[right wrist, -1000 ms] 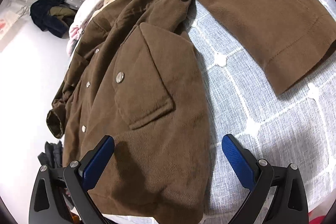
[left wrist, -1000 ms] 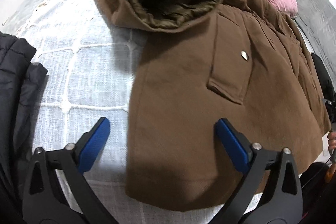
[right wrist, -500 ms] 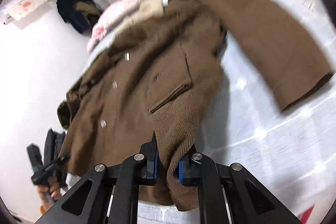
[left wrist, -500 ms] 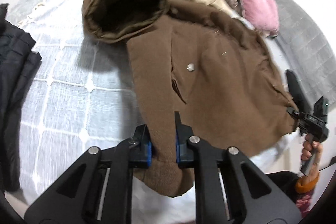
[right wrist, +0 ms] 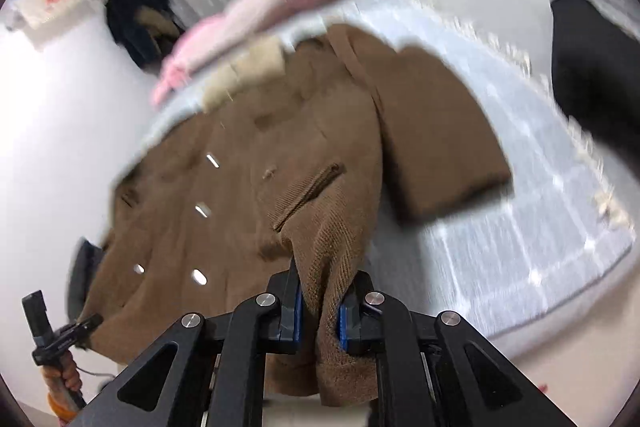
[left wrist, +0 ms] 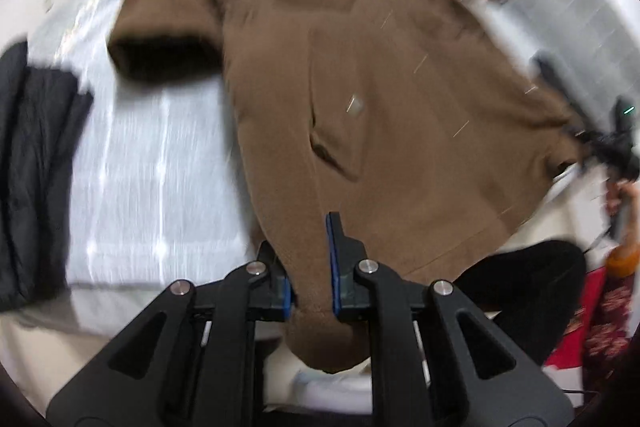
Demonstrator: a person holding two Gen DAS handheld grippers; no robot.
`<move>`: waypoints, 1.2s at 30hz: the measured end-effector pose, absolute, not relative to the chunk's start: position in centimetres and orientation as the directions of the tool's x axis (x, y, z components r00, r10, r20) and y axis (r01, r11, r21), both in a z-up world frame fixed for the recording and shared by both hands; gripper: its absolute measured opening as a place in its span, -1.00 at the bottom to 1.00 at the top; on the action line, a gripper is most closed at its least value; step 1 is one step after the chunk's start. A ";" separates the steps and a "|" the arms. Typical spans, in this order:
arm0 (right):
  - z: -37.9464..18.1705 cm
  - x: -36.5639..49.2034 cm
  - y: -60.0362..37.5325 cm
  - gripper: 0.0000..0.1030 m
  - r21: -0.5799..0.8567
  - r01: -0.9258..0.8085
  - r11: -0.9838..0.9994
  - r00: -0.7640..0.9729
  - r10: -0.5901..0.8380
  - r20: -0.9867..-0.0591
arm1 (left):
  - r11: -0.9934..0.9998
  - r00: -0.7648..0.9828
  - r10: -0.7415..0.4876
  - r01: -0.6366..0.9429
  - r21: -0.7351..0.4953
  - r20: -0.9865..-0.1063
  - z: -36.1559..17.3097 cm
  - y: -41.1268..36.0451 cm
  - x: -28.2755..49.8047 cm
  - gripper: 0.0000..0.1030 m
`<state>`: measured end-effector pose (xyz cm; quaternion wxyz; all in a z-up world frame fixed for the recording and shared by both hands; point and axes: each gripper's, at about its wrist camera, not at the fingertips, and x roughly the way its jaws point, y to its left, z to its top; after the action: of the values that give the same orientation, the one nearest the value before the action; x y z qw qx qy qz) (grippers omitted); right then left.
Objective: Fold large clothes
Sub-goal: 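Lift the coat hem with both tools and flip the coat over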
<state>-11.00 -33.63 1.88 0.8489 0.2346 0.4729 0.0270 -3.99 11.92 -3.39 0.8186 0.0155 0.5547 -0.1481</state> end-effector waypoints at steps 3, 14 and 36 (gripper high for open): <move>-3.4 -10.6 -34.2 -0.69 0.335 0.223 0.916 0.452 0.207 -0.868 | 0.964 0.284 -0.166 0.248 -0.095 -0.944 -7.1 12.9 -4.3 -0.67; -2.0 -10.7 -36.1 -0.24 0.260 0.119 0.958 0.320 0.211 -0.924 | 0.946 0.313 -0.102 0.325 0.006 -0.944 -1.1 12.7 -4.1 0.36; 10.9 8.3 -32.8 0.24 0.087 0.060 0.994 0.432 0.053 -0.900 | 0.981 0.457 0.046 0.147 0.127 -0.888 5.3 16.0 22.1 0.62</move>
<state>8.29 -32.83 10.90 0.8445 0.0529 0.5329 -0.0020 22.05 16.00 5.31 0.8485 0.0931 0.5201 -0.0298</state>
